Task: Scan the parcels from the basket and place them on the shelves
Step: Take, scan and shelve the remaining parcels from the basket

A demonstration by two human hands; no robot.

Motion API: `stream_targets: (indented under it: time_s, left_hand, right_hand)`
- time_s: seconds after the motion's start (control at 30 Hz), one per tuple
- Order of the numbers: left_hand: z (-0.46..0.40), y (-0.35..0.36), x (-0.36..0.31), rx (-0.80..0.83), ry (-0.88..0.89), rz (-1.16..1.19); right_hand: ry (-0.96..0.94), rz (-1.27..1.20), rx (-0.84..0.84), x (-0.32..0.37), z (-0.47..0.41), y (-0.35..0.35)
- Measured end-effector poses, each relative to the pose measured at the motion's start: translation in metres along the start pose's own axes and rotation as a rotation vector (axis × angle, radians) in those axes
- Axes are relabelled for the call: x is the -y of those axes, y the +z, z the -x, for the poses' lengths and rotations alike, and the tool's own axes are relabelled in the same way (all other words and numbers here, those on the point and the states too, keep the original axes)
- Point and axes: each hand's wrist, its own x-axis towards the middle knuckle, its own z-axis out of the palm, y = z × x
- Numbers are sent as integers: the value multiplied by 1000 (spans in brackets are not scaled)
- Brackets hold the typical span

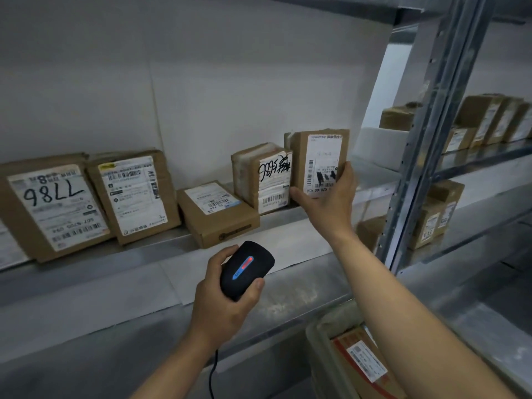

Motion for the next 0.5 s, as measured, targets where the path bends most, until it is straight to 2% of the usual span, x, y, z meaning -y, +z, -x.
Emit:
stream_targets:
  time_s: [0.5]
  left_hand:
    - [0, 21, 5, 47, -5, -26]
  right_hand:
    - [-50, 125, 65, -24, -1, -4]
